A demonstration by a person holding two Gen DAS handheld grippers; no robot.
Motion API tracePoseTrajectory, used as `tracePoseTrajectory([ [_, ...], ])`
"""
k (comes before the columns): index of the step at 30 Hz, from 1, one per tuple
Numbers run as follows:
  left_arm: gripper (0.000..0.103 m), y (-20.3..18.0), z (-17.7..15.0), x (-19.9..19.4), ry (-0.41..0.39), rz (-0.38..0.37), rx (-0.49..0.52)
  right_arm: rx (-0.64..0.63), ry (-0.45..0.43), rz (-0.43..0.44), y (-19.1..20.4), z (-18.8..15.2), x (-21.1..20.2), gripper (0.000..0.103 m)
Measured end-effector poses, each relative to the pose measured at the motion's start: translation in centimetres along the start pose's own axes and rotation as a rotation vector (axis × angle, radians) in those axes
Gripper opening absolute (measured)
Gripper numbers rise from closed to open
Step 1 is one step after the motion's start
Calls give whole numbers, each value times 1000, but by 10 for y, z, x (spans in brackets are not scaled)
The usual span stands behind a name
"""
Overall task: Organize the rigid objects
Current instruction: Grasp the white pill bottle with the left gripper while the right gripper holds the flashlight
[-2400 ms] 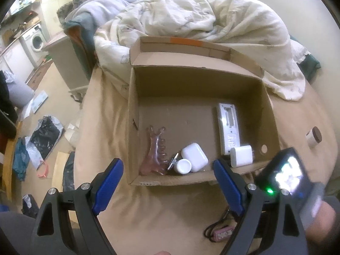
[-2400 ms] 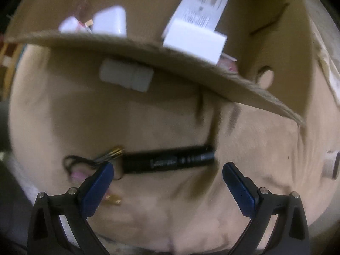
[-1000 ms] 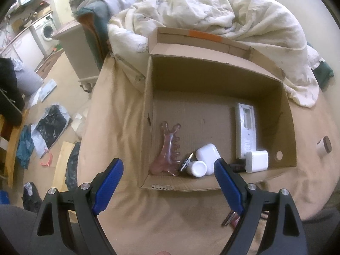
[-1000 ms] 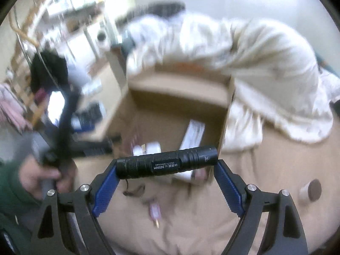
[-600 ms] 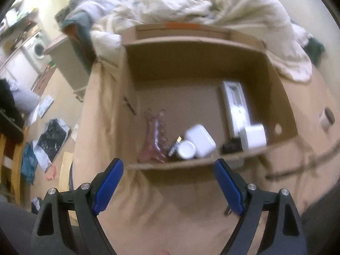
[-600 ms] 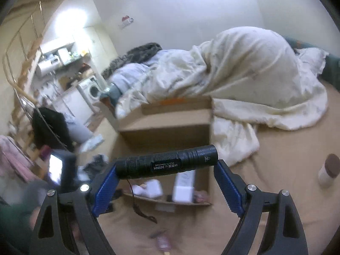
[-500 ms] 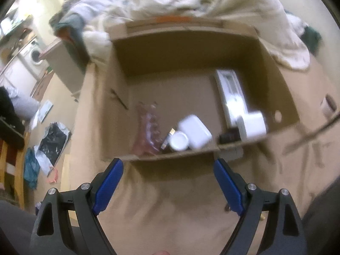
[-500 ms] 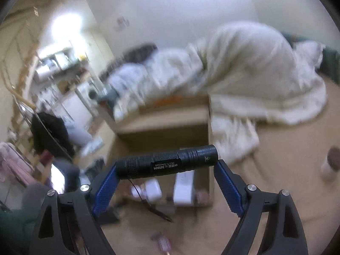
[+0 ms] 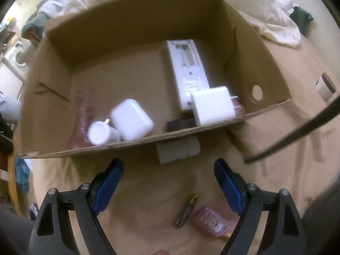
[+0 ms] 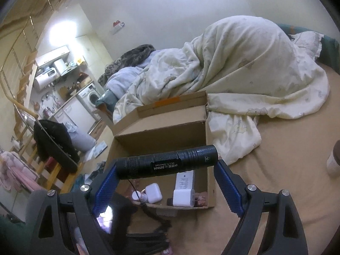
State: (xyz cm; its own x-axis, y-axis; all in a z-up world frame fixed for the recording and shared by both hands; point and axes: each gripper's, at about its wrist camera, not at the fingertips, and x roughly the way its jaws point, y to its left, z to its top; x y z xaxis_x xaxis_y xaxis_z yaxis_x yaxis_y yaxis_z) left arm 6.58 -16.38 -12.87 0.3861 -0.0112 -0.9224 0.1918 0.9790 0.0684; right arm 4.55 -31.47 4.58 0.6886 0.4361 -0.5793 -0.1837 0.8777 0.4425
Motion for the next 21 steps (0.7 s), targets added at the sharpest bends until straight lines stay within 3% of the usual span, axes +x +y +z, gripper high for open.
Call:
tracePoseTrajectory([
  [7, 84, -3, 15, 21, 40, 1, -31, 28, 9, 25, -7, 0, 0, 93],
  [12, 46, 11, 25, 38, 103, -54, -118, 19, 19, 28, -5, 1, 3, 93],
  [14, 44, 17, 26, 40, 110, -85, -149, 15, 19, 29, -4, 1, 3, 93],
  [21, 43, 22, 21, 33, 141, -27, -118, 8, 29, 18, -1, -1, 5, 93],
])
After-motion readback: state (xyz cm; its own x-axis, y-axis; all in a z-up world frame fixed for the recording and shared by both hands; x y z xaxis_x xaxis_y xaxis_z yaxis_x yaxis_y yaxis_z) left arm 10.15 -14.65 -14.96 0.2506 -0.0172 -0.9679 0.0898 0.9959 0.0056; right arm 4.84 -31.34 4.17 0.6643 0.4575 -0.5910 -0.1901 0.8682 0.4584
